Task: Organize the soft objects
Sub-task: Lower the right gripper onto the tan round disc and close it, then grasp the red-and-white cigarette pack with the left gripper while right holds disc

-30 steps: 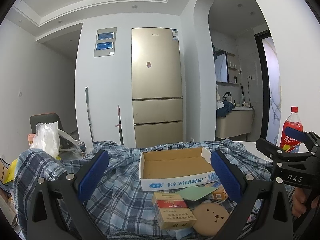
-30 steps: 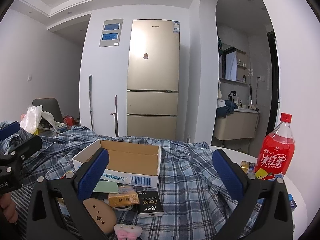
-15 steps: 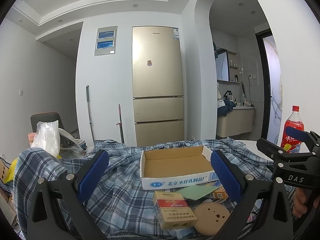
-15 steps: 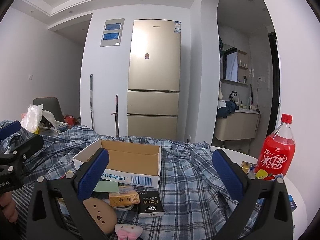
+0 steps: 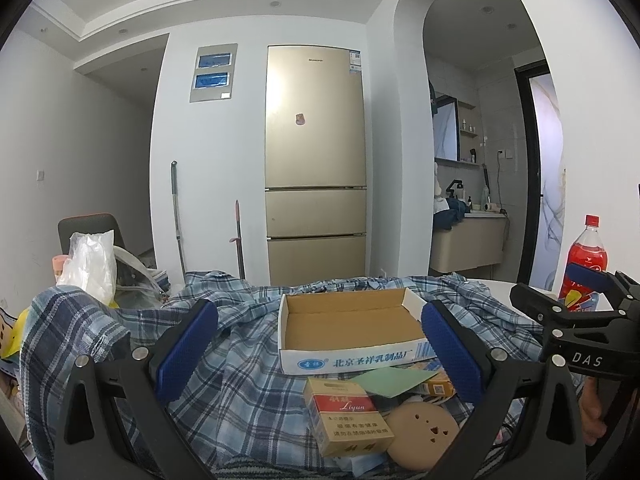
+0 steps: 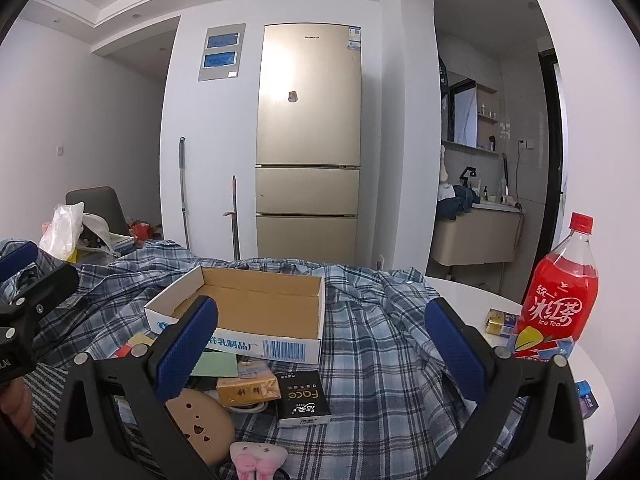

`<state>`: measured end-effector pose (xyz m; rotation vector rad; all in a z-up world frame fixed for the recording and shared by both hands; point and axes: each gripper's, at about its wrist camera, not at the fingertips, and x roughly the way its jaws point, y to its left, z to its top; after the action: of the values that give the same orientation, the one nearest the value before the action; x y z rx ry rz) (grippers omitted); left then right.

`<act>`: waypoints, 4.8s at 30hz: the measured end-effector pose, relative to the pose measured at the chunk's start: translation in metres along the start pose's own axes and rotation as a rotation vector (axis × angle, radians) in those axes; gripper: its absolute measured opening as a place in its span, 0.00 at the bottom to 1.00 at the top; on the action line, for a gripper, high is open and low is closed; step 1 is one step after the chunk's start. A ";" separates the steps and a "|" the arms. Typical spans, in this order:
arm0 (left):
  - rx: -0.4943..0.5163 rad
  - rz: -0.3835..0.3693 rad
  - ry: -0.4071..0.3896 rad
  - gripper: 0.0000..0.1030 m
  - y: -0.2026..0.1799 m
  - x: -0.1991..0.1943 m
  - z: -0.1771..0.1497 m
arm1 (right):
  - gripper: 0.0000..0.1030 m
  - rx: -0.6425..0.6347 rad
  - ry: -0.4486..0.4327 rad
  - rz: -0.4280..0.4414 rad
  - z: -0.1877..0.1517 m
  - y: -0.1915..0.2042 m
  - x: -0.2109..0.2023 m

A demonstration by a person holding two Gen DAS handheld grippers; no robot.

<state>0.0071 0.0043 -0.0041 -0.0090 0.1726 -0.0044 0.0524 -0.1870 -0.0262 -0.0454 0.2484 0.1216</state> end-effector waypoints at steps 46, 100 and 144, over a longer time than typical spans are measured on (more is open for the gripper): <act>-0.107 -0.006 0.300 0.86 0.027 0.044 -0.012 | 0.95 -0.207 0.583 0.460 -0.055 0.074 0.068; -0.080 -0.141 0.524 0.86 0.009 0.076 -0.033 | 0.75 0.173 0.254 0.160 -0.012 -0.020 0.046; -0.445 -0.281 0.799 0.65 0.053 0.117 -0.068 | 0.77 0.125 0.252 0.203 -0.015 -0.015 0.039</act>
<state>0.1111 0.0557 -0.0914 -0.4802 0.9673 -0.2526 0.0887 -0.1984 -0.0501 0.0897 0.5124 0.3027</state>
